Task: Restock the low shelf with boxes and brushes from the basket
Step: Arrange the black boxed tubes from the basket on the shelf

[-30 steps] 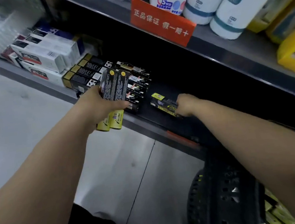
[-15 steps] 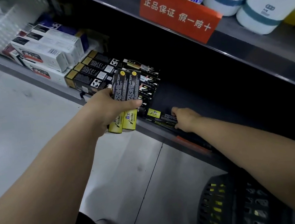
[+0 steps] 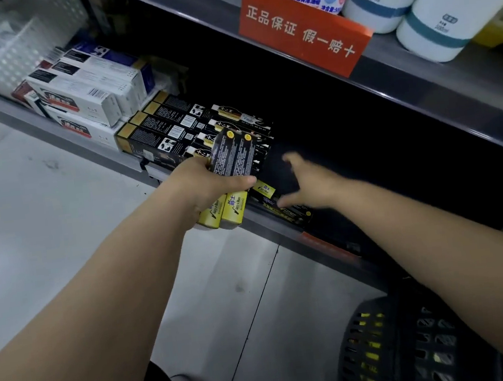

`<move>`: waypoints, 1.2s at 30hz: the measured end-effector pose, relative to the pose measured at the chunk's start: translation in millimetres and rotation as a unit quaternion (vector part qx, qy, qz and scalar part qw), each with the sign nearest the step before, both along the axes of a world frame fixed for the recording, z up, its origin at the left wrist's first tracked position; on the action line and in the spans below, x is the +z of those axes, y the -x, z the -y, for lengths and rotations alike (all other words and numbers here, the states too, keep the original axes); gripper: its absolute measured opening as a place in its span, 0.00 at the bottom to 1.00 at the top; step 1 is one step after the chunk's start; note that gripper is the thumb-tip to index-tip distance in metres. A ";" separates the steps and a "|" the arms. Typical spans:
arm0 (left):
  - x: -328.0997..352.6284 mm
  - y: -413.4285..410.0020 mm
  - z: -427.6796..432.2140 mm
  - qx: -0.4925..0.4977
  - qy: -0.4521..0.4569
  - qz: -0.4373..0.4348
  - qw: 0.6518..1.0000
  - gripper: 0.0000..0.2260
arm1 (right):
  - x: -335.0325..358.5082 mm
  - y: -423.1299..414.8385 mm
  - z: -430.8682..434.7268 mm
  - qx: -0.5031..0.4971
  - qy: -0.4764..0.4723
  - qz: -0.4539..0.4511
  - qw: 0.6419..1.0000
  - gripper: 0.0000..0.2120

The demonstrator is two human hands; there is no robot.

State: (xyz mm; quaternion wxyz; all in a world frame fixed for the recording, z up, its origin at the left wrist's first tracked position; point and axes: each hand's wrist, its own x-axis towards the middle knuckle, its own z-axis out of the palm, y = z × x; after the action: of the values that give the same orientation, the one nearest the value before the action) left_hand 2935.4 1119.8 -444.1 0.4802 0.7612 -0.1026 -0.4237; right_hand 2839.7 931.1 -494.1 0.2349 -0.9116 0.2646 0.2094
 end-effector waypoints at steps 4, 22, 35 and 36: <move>3.7 1.6 -2.7 -0.016 -0.017 -0.008 1.000 0.28 | 52.1 -11.0 -14.6 0.117 -0.062 0.230 0.964 0.49; 3.5 -0.8 5.9 0.106 -0.031 -0.102 0.989 0.11 | -17.9 18.6 34.9 0.007 0.206 -0.178 0.962 0.23; -7.3 -3.6 16.9 0.068 -0.019 -0.059 0.996 0.09 | -53.1 10.5 14.6 0.068 0.056 -0.129 0.988 0.38; -7.6 -2.9 18.4 0.066 -0.016 -0.058 0.996 0.07 | -52.8 9.9 14.5 0.068 0.054 -0.123 0.989 0.38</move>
State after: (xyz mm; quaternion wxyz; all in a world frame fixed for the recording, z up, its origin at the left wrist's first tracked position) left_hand 2938.3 1101.4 -451.7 0.5002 0.7476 -0.0177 -0.4366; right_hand 2829.8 916.6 -546.9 0.1361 -0.9062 0.2400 0.3203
